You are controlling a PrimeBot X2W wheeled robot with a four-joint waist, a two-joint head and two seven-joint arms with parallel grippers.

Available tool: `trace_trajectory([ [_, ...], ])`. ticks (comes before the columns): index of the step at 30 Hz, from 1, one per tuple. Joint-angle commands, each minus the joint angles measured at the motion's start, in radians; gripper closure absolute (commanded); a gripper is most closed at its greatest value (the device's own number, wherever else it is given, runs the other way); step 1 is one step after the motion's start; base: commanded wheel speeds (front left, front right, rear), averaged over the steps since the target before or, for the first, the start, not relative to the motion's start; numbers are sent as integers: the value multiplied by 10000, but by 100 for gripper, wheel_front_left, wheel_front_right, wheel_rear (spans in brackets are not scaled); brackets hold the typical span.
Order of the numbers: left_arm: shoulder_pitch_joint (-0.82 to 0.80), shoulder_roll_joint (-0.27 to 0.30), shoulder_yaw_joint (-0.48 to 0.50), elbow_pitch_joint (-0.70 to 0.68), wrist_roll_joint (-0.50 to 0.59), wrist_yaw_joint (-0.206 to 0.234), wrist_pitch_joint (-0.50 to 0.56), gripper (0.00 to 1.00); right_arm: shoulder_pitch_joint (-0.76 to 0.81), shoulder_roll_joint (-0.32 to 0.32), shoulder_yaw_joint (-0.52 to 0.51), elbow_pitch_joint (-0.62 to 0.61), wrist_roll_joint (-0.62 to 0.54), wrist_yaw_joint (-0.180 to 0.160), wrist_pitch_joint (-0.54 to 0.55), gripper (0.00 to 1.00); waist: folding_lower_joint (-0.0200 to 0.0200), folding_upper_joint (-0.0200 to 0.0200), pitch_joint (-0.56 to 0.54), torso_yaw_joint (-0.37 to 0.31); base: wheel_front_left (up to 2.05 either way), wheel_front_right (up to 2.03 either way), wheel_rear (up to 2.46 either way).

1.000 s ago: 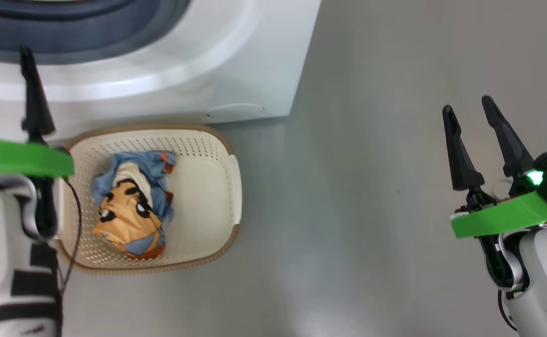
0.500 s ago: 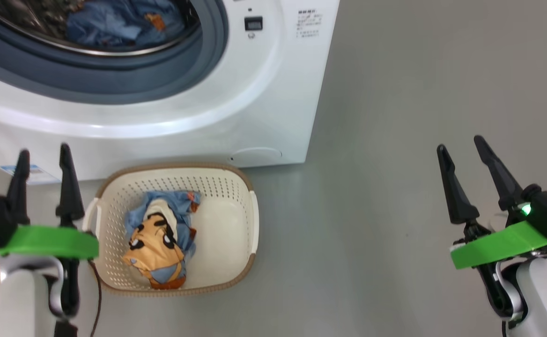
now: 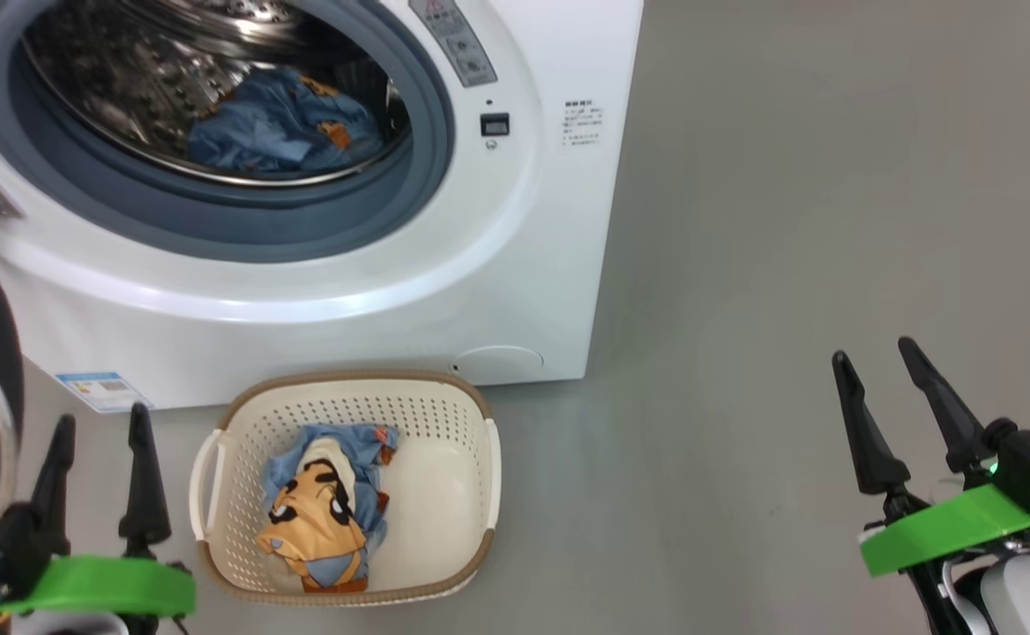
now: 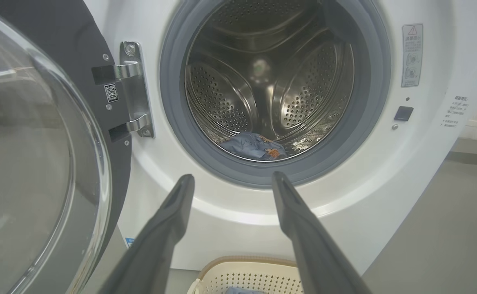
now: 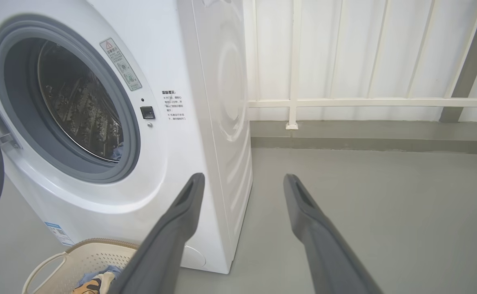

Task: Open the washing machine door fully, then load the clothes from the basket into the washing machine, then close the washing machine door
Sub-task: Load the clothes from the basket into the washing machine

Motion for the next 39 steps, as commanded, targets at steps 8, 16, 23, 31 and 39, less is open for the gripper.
trace_trajectory([
  [8,1045,81,517,-904,21,6,-53,0,603,-107,-121,-291,72,56,-80,0,2,0,-680,265,0,0,0],
  [16,1588,93,574,-1440,-7,6,-53,0,840,-102,-215,-391,26,56,-80,0,2,0,-740,361,0,0,0],
  [23,1683,35,634,-1615,48,6,-53,0,827,-102,-258,-408,2,56,-80,0,2,0,-648,375,0,0,0],
  [31,1613,-116,591,-1496,48,6,-53,0,636,-114,-242,-453,-6,56,-80,0,2,0,-336,284,0,0,0],
  [39,1323,-275,387,-929,-133,6,-53,0,346,-128,-230,-524,1,56,-80,0,2,0,292,168,0,0,0],
])
